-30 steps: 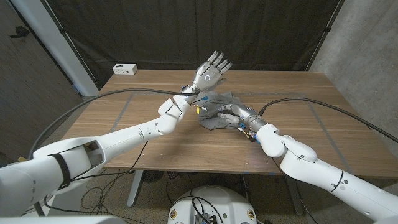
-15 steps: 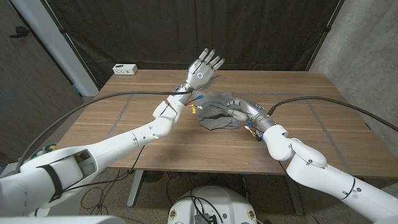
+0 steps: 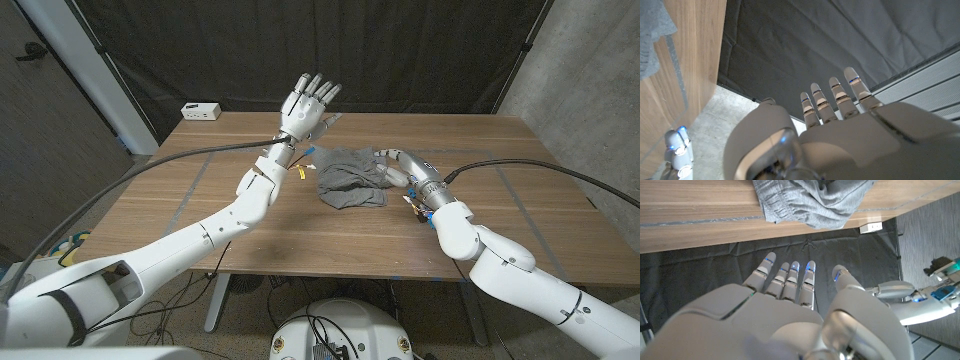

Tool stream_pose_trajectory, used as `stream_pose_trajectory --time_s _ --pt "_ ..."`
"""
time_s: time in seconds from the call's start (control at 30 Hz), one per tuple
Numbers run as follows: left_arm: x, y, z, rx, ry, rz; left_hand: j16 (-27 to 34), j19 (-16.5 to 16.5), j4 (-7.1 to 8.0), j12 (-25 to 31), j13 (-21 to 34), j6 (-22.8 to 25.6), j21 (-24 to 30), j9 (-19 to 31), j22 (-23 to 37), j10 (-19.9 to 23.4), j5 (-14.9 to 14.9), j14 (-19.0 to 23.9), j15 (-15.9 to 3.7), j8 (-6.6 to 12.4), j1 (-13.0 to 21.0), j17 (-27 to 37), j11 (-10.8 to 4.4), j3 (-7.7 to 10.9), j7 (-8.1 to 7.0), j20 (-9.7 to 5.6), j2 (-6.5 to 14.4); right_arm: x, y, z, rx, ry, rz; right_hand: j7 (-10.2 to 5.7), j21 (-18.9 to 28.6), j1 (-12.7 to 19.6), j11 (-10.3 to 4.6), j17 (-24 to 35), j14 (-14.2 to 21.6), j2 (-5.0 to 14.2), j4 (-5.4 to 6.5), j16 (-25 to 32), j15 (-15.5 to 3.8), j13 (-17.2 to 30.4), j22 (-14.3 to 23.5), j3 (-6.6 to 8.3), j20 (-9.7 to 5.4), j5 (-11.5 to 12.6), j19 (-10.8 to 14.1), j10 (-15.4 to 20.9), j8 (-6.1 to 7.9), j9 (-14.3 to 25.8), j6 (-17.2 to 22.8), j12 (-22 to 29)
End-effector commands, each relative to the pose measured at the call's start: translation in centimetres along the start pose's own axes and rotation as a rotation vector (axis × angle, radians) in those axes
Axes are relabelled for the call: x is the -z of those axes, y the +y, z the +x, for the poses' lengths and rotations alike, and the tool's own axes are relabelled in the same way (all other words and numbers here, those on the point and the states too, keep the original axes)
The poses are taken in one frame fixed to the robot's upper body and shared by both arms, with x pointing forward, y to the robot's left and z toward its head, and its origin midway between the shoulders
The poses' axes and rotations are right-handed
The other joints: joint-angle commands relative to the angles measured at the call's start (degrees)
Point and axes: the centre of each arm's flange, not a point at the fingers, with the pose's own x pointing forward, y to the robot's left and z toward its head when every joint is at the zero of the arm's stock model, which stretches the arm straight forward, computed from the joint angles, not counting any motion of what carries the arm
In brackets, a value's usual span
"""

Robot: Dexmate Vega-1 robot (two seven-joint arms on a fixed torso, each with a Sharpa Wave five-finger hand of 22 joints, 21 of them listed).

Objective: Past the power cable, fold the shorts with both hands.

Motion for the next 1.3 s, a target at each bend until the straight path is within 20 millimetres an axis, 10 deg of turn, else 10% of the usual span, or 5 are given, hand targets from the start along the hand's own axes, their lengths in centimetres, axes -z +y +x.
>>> stream_pose_trajectory --time_s 0.03,0.7,1.3 --pt "2.8 0.4 -1.5 0.082 0.158 -0.252 0.3 0.1 0.12 -0.2 0.1 -1.2 -0.3 -0.1 0.0 -0.8 -0.6 -0.4 -3.16 -0.25 -1.0 0.0 0.89 0.72 0.94 0.41 0.0 1.5 -0.6 0.2 0.082 -0.034 0.121 -0.24 -0.2 -1.6 0.00 0.5 -1.2 0.03 0.80 0.1 0.15 0.1 0.1 -1.05 -0.37 -0.4 -0.2 -1.6 -0.27 0.2 -1.9 -0.4" --pt "7.4 -1.7 -4.9 0.263 0.391 -0.811 -0.9 -7.5 -0.40 -1.1 -0.1 -9.5 -4.2 -0.4 0.2 -9.6 -2.8 -8.9 1.35 -0.62 -5.2 -0.2 5.66 2.99 5.03 1.64 -0.8 4.4 -1.0 0.8 0.152 -0.080 0.374 -2.05 -0.7 -9.9 -0.27 0.4 -7.0 -3.58 4.35 -0.5 2.08 0.0 0.1 -6.43 0.75 -0.1 -2.4 -9.9 -0.41 0.2 -12.4 -0.8" --pt "9.2 -4.9 -8.4 0.354 0.511 -1.337 -1.2 -15.1 -0.13 -1.6 -0.8 -20.0 -8.7 -0.7 0.0 -21.7 -2.7 -21.7 3.31 -0.94 -11.1 -0.6 7.29 2.07 7.27 -0.15 -2.7 6.4 -1.0 1.2 0.191 -0.100 0.582 -2.79 -0.7 -13.1 -0.40 0.0 -11.3 -6.19 4.87 -0.8 2.69 -0.2 0.0 -8.93 1.55 1.0 -3.7 -16.5 -0.60 0.0 -20.1 -1.0"
